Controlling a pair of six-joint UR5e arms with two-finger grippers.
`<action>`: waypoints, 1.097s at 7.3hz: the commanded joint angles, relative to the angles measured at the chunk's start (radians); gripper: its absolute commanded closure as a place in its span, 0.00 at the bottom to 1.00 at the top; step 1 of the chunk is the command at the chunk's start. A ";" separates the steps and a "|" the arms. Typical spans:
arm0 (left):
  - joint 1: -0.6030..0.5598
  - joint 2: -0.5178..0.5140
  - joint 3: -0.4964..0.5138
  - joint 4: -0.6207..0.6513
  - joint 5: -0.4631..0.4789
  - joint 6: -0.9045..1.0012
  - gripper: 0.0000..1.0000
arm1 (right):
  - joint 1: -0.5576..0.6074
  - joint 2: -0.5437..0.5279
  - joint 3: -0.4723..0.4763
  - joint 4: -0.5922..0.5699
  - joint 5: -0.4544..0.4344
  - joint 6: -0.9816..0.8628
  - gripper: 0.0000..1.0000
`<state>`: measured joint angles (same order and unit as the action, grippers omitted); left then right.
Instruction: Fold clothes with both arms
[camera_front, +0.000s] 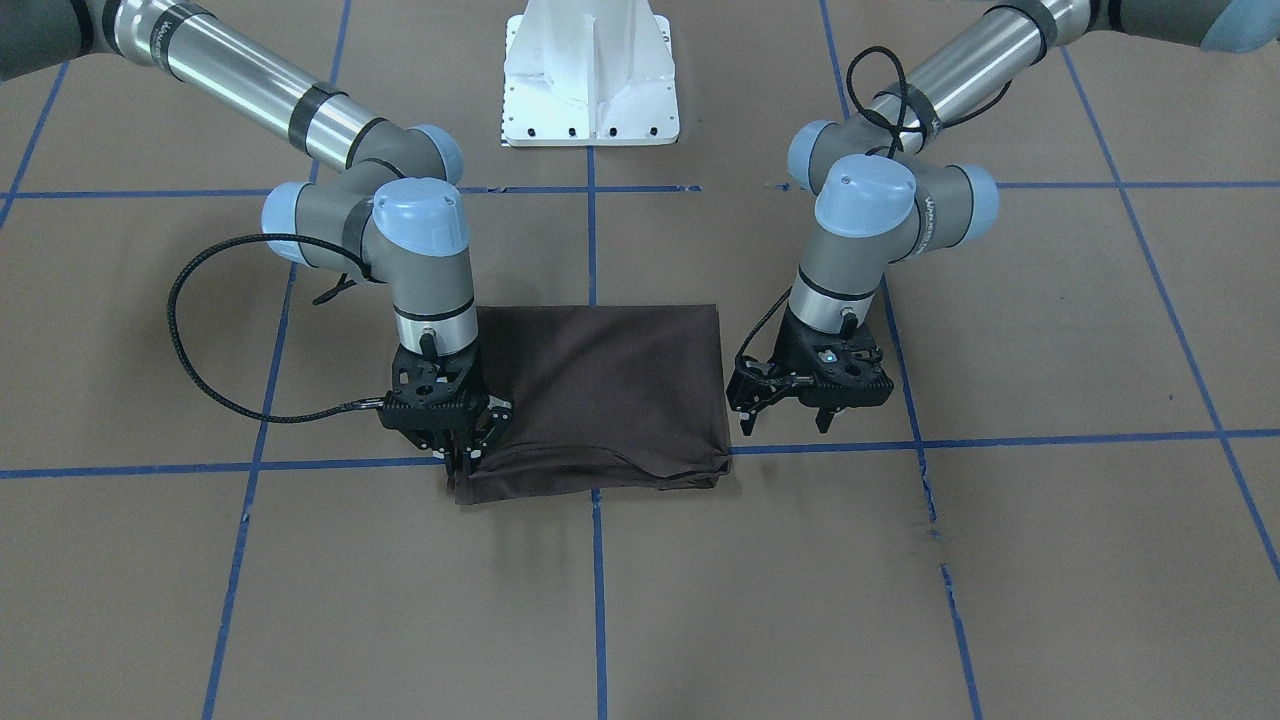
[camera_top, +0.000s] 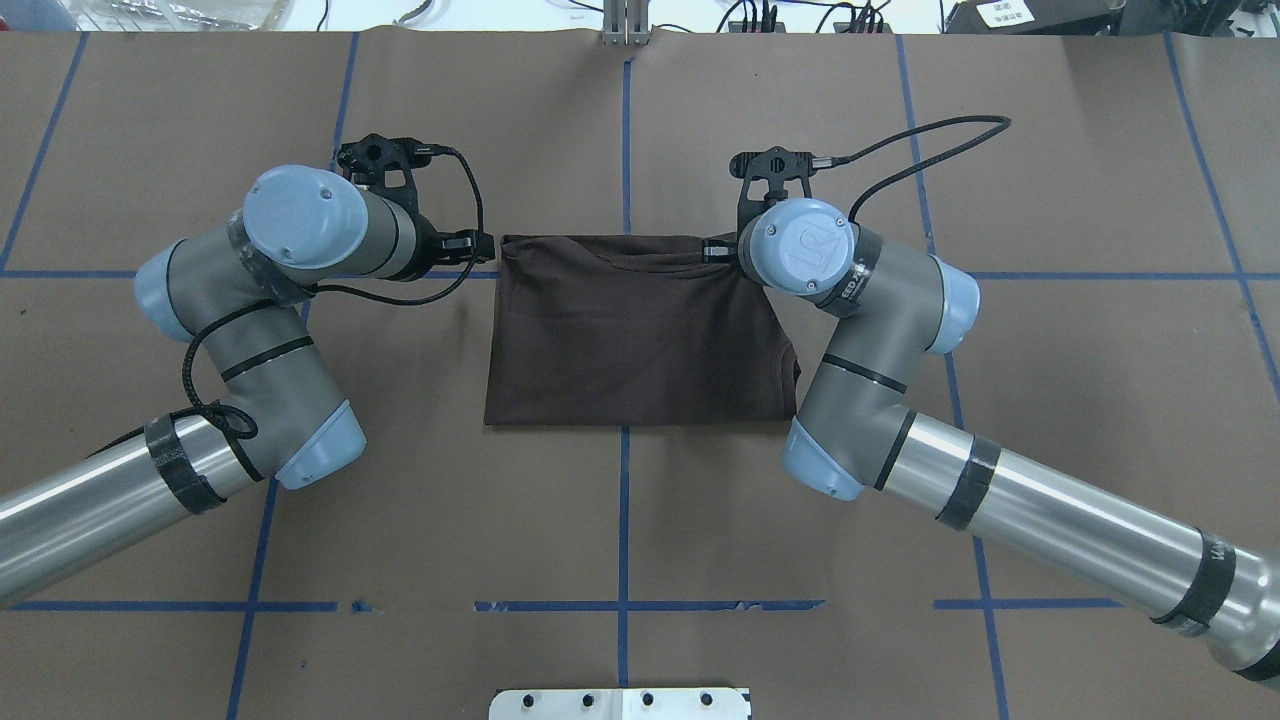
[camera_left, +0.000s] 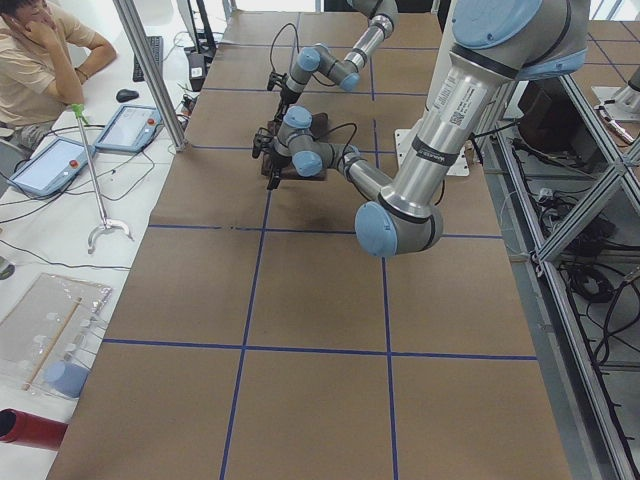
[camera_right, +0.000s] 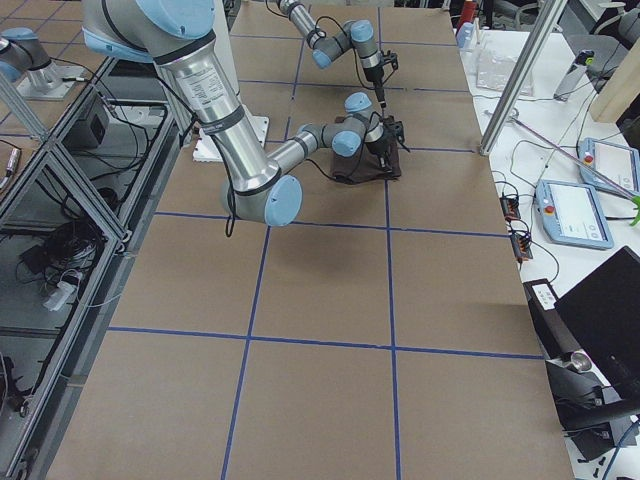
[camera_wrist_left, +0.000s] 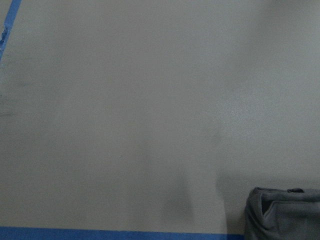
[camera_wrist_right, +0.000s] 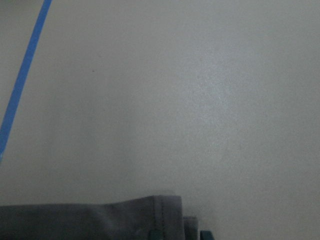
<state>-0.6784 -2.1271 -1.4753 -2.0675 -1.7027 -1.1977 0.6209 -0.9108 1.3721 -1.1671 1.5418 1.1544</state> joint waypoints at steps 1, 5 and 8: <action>0.000 -0.001 -0.016 0.001 0.000 -0.003 0.00 | 0.098 -0.005 0.022 -0.003 0.189 -0.063 0.00; -0.001 0.030 -0.071 0.004 0.001 0.015 0.00 | 0.281 -0.109 0.247 -0.288 0.437 -0.356 0.00; -0.100 0.118 -0.151 0.010 -0.250 0.024 0.00 | 0.426 -0.187 0.269 -0.325 0.631 -0.555 0.00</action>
<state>-0.7131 -2.0279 -1.6115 -2.0618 -1.7959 -1.1776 0.9661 -1.0518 1.6344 -1.4819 2.0520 0.7234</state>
